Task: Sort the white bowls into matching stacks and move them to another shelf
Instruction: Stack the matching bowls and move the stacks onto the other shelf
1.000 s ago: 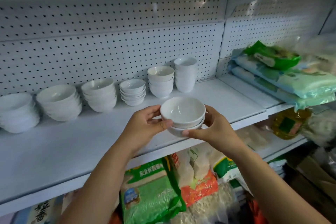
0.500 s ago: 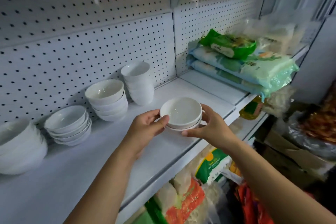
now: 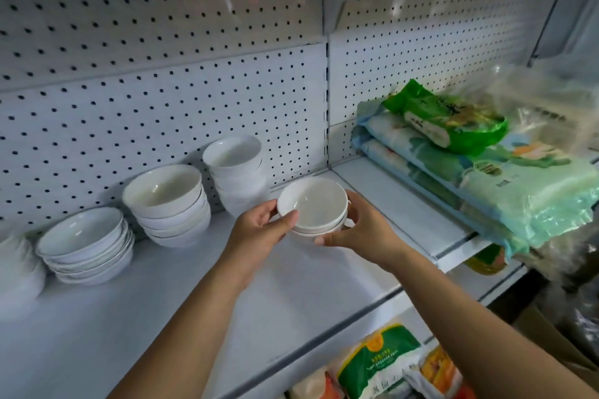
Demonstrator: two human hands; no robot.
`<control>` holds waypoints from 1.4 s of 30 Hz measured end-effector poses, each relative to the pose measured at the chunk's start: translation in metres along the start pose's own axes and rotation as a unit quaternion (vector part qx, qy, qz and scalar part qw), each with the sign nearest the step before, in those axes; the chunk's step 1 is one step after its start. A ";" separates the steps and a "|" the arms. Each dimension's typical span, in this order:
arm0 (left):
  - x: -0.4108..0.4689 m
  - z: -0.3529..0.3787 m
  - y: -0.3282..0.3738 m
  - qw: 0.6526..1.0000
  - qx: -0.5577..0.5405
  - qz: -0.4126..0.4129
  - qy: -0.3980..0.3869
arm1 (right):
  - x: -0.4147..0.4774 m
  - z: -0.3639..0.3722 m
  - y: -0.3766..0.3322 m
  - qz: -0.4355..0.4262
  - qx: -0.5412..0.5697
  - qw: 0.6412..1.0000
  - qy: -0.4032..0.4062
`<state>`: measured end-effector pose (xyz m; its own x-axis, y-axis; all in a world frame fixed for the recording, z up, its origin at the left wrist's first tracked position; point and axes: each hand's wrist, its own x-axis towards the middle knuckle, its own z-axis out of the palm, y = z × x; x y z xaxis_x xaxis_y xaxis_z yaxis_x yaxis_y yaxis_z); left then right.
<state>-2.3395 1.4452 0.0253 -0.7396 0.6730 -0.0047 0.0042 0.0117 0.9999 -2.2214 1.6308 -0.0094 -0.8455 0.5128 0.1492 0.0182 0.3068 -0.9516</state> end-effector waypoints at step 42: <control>-0.037 -0.045 -0.056 0.825 0.554 -0.004 0.113 | 0.095 0.012 -0.007 0.056 -0.071 0.996 0.025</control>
<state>-2.3427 1.3860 -0.0304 -0.8491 0.5153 0.1163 0.5180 0.7691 0.3744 -2.3085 1.6681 0.0080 -0.8068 0.5877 0.0607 0.1889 0.3540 -0.9160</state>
